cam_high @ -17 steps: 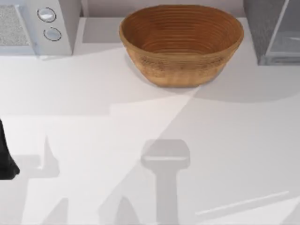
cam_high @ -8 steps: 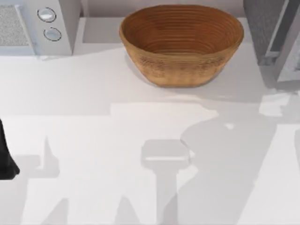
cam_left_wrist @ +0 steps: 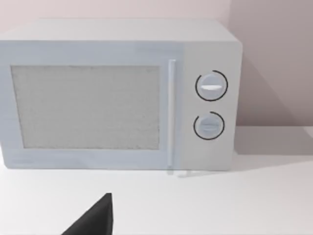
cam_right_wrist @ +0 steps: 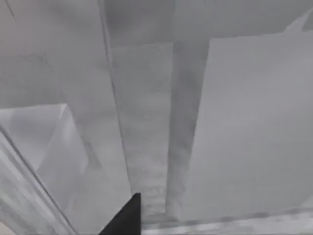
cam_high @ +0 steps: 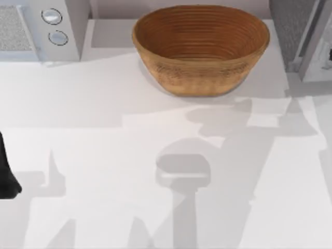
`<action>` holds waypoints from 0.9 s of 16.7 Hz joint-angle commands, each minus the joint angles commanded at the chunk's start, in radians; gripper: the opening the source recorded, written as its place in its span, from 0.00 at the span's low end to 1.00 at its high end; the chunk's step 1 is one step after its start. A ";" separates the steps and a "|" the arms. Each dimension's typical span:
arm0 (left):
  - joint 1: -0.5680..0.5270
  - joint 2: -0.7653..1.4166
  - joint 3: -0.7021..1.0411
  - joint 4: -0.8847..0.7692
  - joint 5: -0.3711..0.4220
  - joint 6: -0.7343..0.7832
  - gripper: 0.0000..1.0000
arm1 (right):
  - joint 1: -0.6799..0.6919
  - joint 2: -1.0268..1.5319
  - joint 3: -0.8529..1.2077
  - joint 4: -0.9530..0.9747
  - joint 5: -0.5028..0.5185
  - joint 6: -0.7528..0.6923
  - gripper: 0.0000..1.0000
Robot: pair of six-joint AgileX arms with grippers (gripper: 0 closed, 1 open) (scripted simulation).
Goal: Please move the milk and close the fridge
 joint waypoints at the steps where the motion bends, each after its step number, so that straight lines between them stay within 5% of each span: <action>1: 0.000 0.000 0.000 0.000 0.000 0.000 1.00 | -0.013 0.005 -0.001 -0.003 0.003 -0.004 1.00; 15: 0.000 0.000 0.000 0.000 0.000 0.000 1.00 | -0.010 0.362 0.451 -0.097 0.010 -0.001 1.00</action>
